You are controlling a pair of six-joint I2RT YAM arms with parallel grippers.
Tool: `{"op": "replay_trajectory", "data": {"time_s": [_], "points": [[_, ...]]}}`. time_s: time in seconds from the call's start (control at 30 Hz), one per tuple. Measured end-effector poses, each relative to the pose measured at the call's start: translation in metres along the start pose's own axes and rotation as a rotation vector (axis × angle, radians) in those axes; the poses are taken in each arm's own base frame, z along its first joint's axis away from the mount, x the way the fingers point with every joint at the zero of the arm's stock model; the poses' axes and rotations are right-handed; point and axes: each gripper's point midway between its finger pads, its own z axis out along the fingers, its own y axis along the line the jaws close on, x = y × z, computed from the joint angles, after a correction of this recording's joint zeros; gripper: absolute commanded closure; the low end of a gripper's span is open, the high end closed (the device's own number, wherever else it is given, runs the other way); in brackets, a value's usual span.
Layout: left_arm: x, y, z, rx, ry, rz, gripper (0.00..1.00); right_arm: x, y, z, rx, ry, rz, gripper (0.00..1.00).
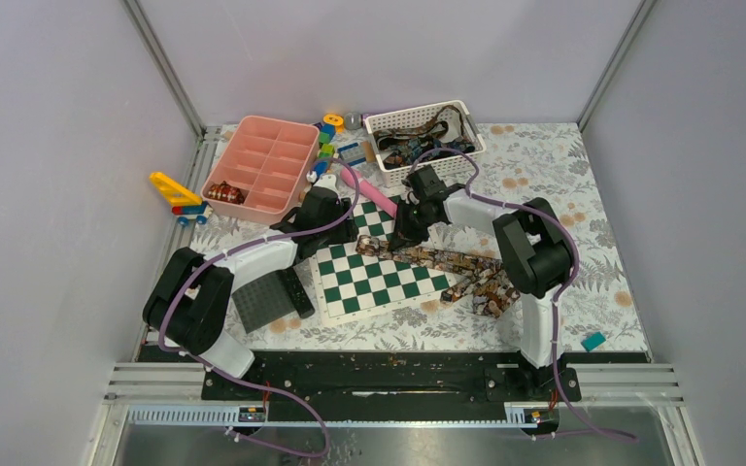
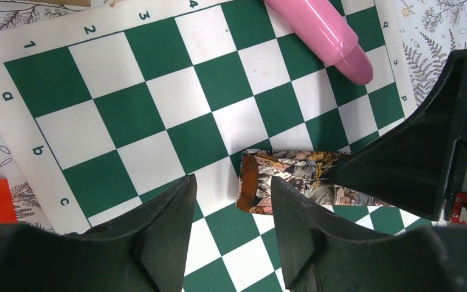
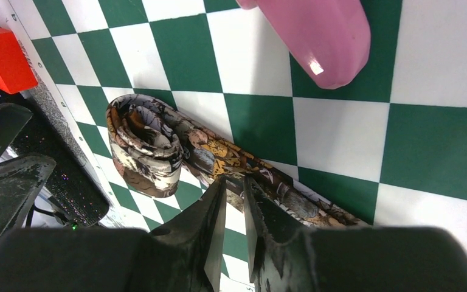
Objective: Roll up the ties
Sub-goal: Roll the tie at the center of the board.
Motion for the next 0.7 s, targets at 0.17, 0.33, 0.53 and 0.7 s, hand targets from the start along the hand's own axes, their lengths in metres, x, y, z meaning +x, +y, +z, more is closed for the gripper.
{"op": "replay_trajectory", "data": {"time_s": [0.17, 0.33, 0.53, 0.7], "points": [[0.0, 0.0, 0.0, 0.0, 0.0, 0.0, 0.5, -0.005, 0.003, -0.006, 0.006, -0.026, -0.011, 0.66], [0.0, 0.0, 0.0, 0.0, 0.0, 0.0, 0.5, -0.021, 0.009, -0.011, 0.017, -0.073, -0.033, 0.65], [0.0, 0.0, 0.0, 0.0, 0.0, 0.0, 0.5, -0.035, 0.014, -0.013, 0.021, -0.106, -0.056, 0.65], [0.0, 0.0, 0.0, 0.001, 0.0, 0.0, 0.5, -0.031, 0.008, -0.006, 0.037, -0.083, -0.058, 0.65]]}}
